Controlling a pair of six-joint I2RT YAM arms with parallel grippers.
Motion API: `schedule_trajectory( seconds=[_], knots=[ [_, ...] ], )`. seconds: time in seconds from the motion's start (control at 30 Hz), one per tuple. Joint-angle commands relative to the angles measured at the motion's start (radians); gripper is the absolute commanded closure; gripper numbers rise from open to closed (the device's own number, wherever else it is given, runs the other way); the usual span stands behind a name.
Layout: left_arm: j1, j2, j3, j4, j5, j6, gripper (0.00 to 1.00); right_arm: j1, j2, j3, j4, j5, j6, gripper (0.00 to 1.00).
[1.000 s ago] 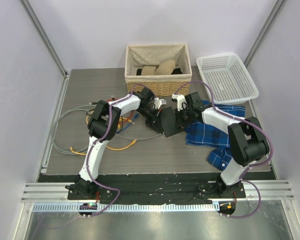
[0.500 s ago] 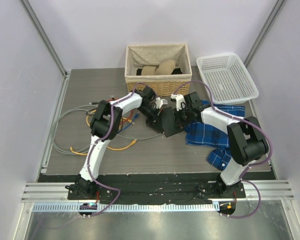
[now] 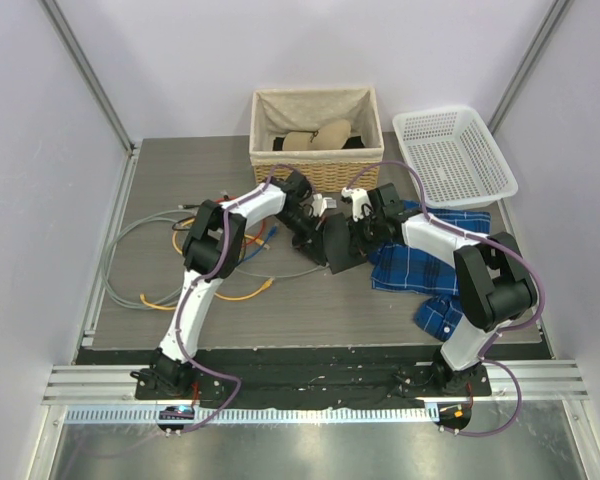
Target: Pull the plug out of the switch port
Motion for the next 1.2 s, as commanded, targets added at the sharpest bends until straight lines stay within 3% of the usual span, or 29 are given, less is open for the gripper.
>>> schedule_trajectory(
  seconds=[0.0,0.2,0.47,0.57,0.73,0.87,1.0,1.03,1.07,1.13,1.17],
  knots=[
    [0.018,0.024,-0.002,0.057,-0.130,0.052,1.00,0.007,0.041,-0.012,-0.050,0.041,-0.013,0.98],
    [-0.009,-0.034,-0.188,0.136,-0.113,0.059,1.00,0.007,0.036,-0.025,-0.049,0.041,-0.013,0.98],
    [0.024,0.007,0.020,-0.040,-0.144,0.161,1.00,0.007,0.056,0.002,-0.053,0.044,-0.015,0.98],
    [0.057,-0.045,-0.008,-0.137,-0.151,0.279,1.00,0.007,0.041,0.010,-0.053,0.050,-0.016,0.98],
    [0.182,-0.274,-0.105,-0.251,-0.157,0.461,1.00,0.007,0.021,0.014,-0.052,0.059,-0.028,0.99],
    [0.291,-0.382,-0.046,-0.259,-0.321,0.535,1.00,0.007,0.028,0.031,-0.053,0.056,-0.025,0.99],
    [0.350,-0.442,-0.019,-0.173,-0.635,0.566,1.00,0.007,0.059,0.074,-0.059,0.052,-0.018,0.99],
    [0.351,-0.451,-0.035,-0.148,-0.682,0.561,0.94,0.007,0.065,0.095,-0.061,0.050,-0.015,0.98],
    [0.351,-0.470,-0.042,-0.107,-0.720,0.546,0.66,0.007,0.070,0.108,-0.062,0.046,-0.015,0.81],
    [0.350,-0.491,-0.033,-0.091,-0.727,0.502,0.47,0.007,0.080,0.165,-0.073,0.046,-0.013,0.54],
    [0.350,-0.514,-0.026,-0.076,-0.713,0.472,0.32,0.007,0.082,0.191,-0.081,0.047,-0.013,0.41]
  ],
)
